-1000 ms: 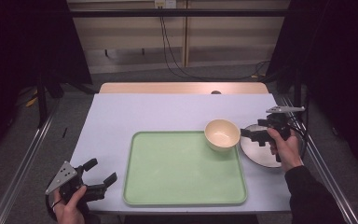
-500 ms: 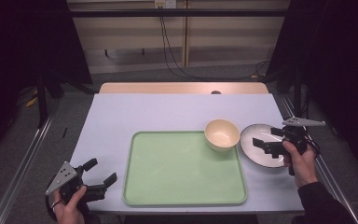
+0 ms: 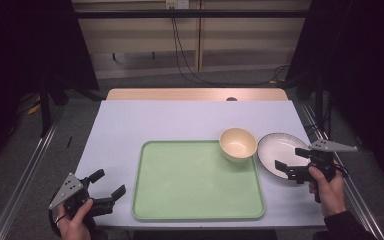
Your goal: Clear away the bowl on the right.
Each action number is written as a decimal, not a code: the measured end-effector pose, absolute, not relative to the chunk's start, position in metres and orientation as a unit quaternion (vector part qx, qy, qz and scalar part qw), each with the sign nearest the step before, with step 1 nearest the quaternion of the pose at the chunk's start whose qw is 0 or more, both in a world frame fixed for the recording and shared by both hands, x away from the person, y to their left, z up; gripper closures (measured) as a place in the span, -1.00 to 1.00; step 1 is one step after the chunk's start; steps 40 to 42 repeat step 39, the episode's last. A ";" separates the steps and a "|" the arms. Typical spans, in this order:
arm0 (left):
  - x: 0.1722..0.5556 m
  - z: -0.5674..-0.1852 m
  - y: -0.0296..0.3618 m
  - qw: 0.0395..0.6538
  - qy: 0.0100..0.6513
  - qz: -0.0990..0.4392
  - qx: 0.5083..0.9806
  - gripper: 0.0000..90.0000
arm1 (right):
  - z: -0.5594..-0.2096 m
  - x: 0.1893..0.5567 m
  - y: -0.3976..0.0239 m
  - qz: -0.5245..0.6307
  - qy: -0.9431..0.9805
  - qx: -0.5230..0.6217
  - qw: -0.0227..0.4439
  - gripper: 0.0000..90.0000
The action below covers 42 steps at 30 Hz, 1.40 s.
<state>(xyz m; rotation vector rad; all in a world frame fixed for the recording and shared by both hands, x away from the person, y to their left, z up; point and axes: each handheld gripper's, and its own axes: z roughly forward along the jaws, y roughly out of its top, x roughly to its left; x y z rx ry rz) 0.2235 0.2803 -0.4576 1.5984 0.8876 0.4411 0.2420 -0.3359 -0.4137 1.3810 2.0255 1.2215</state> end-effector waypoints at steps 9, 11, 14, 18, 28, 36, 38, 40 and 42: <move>0.223 -0.456 0.279 0.591 0.380 0.193 0.685 -0.97 | -0.418 0.223 -0.336 0.437 0.723 0.494 0.205 -0.91; 0.223 -0.456 0.279 0.590 0.379 0.195 0.686 -0.97 | -0.418 0.221 -0.337 0.439 0.722 0.494 0.206 -0.91; 0.223 -0.456 0.280 0.589 0.379 0.198 0.685 -0.97 | -0.420 0.212 -0.338 0.438 0.720 0.497 0.206 -0.91; 0.223 -0.456 0.279 0.592 0.381 0.197 0.682 -0.97 | -0.423 0.201 -0.340 0.445 0.712 0.501 0.208 -0.92; 0.223 -0.456 0.280 0.593 0.381 0.195 0.682 -0.97 | -0.433 0.180 -0.342 0.447 0.708 0.505 0.207 -0.93; 0.224 -0.458 0.280 0.593 0.382 0.188 0.683 -0.97 | -0.437 0.181 -0.338 0.434 0.724 0.500 0.192 -0.92; 0.225 -0.458 0.279 0.594 0.385 0.189 0.681 -0.97 | -0.437 0.183 -0.334 0.432 0.730 0.495 0.188 -0.92; 0.225 -0.458 0.279 0.594 0.385 0.189 0.681 -0.97 | -0.437 0.183 -0.334 0.432 0.730 0.495 0.188 -0.92; 0.225 -0.458 0.279 0.594 0.385 0.189 0.681 -0.97 | -0.437 0.183 -0.334 0.432 0.730 0.495 0.188 -0.92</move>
